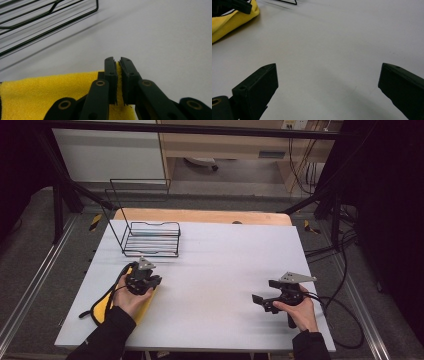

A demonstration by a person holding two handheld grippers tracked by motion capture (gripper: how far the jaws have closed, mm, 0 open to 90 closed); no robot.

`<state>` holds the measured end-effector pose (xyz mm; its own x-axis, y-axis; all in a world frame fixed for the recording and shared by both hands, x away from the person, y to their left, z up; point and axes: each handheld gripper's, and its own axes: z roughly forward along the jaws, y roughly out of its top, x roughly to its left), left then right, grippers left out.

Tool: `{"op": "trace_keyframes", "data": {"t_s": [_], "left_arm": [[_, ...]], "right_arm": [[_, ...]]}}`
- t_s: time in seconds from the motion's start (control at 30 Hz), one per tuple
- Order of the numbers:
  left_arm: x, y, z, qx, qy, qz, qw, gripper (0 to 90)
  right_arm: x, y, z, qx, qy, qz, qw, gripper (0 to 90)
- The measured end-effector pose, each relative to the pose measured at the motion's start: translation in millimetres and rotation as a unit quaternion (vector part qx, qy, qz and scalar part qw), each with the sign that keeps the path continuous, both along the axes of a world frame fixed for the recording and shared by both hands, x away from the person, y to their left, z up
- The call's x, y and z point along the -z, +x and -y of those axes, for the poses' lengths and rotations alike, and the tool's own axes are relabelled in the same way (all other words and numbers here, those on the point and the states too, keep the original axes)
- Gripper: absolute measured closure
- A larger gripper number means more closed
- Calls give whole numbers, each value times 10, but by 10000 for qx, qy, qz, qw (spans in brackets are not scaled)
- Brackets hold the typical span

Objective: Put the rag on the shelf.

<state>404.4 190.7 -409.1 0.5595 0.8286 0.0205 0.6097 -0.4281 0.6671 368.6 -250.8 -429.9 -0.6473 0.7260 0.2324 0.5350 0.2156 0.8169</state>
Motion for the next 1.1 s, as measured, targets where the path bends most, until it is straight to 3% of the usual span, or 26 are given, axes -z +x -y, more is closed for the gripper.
{"op": "trace_keyframes", "data": {"t_s": [0.2,0.27,0.33,0.43,0.47,0.57,0.67,0.7,0.73,0.9,0.93,0.97,1.03,1.1], "left_arm": [[87,107,228,19,-60,-111,9999,835],[115,122,232,57,-38,-138,9999,826],[162,150,174,169,-201,-188,9995,794],[129,139,114,256,-330,-116,9991,685],[72,105,39,419,-357,-8,9985,626],[-27,39,-155,539,-410,178,9975,501],[-106,-33,-421,434,-332,276,9981,368],[-106,-33,-421,434,-332,276,9981,336],[-128,-79,-623,331,-328,307,9984,309],[-89,-213,-1087,-9,-378,257,9990,248],[-89,-213,-1087,-9,-378,257,9990,243],[-59,-267,-1234,-163,-460,238,9985,244],[-42,-286,-1302,-217,-476,214,9984,245],[30,-334,-1474,-355,-492,80,9981,261]], "right_arm": [[16,1,-22,-32,-18,-18,10000,32],[19,2,-25,-33,-21,-8,10000,32],[22,2,-37,-42,-13,-4,10000,32],[28,3,-52,-36,-7,-35,10000,32],[31,3,-60,-32,-24,-30,10000,31],[27,1,-93,-19,-4,-23,10000,30],[20,4,-139,-21,18,-9,10000,29],[19,5,-163,-16,32,-13,10000,28],[19,9,-188,-20,30,-15,10000,27],[6,30,-360,-143,-21,-52,9999,21],[1,39,-403,-181,-49,-44,9998,20],[-8,44,-451,-206,-48,-59,9998,17],[-20,54,-498,-247,-74,-46,9997,15],[-55,73,-670,-261,-93,-27,9996,14]]}}
